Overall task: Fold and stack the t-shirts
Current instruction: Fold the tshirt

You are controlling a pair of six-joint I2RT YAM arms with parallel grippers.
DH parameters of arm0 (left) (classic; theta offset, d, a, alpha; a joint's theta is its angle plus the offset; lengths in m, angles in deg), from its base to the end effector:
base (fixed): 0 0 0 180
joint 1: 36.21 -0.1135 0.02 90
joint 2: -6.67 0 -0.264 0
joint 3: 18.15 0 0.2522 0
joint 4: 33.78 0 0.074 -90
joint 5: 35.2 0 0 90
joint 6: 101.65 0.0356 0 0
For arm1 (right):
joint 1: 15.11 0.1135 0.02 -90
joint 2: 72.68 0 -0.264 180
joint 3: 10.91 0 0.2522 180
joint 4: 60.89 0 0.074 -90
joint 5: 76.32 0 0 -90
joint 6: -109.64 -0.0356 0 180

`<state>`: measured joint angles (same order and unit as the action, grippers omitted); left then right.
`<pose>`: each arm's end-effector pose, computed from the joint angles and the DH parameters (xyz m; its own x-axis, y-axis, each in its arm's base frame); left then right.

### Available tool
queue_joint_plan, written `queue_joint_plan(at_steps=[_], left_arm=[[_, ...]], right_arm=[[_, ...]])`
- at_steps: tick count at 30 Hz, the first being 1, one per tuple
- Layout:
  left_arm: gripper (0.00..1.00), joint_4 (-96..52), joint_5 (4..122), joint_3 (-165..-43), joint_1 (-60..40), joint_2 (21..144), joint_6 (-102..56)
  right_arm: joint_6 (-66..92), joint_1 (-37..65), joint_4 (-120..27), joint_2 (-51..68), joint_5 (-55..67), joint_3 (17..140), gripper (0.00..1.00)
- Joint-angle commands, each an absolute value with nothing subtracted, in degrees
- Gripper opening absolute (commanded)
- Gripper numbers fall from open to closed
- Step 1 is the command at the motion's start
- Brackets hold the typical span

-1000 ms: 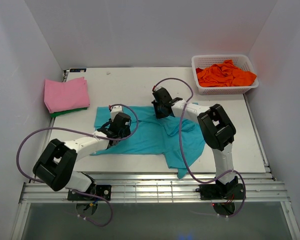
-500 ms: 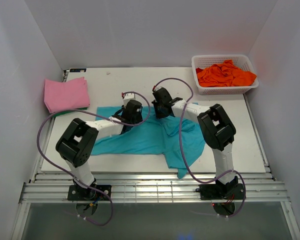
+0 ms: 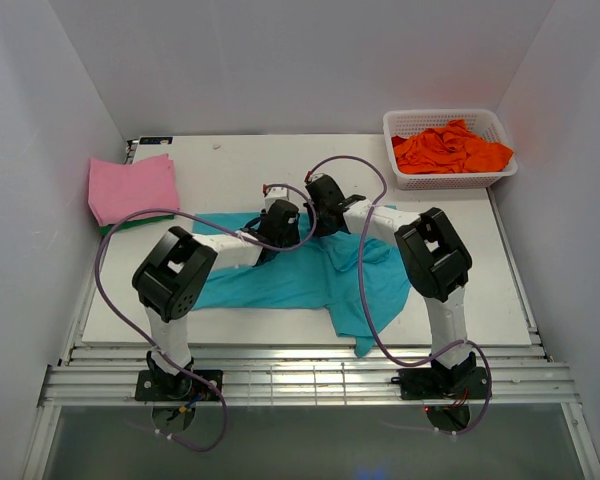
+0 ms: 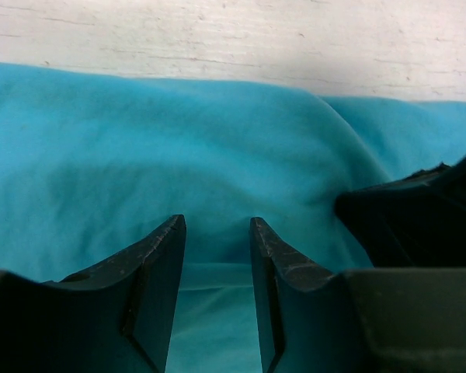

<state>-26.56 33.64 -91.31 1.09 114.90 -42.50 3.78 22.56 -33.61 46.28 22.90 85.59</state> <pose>0.3167 -0.2251 0.1472 -0.6404 -0.1133 -0.7596 0.0283 0.9849 -0.1708 0.3608 0.2714 0.1649 -0.7235 -0.2178 -0.6551 -0.3363 0.9399 0.0590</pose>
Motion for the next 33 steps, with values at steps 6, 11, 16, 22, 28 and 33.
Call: queue_joint_plan(at_steps=[6,11,16,22,28,33], left_arm=[[0.49,-27.2,33.2,-86.9,4.3,109.9,-43.3],[0.49,-26.1,32.2,-83.2,6.1,108.8,-44.9],[0.49,-26.2,31.2,-79.4,7.9,106.8,-46.3],[0.49,-23.5,26.6,-81.7,8.3,104.3,-45.0],[0.50,-18.1,19.5,-87.3,6.2,103.8,-43.5],[0.53,-18.4,20.1,-86.9,-0.1,101.9,-43.9]], right_arm=[[4.3,22.1,-29.6,49.6,22.7,86.3,0.08],[4.1,22.1,-29.3,49.8,22.4,86.5,0.08],[4.1,22.1,-29.2,49.8,22.6,86.4,0.08],[4.0,22.1,-29.2,50.5,22.2,87.3,0.08],[4.0,22.1,-28.5,50.8,22.5,87.8,0.08],[4.5,22.1,-28.4,50.0,23.2,86.4,0.08]])
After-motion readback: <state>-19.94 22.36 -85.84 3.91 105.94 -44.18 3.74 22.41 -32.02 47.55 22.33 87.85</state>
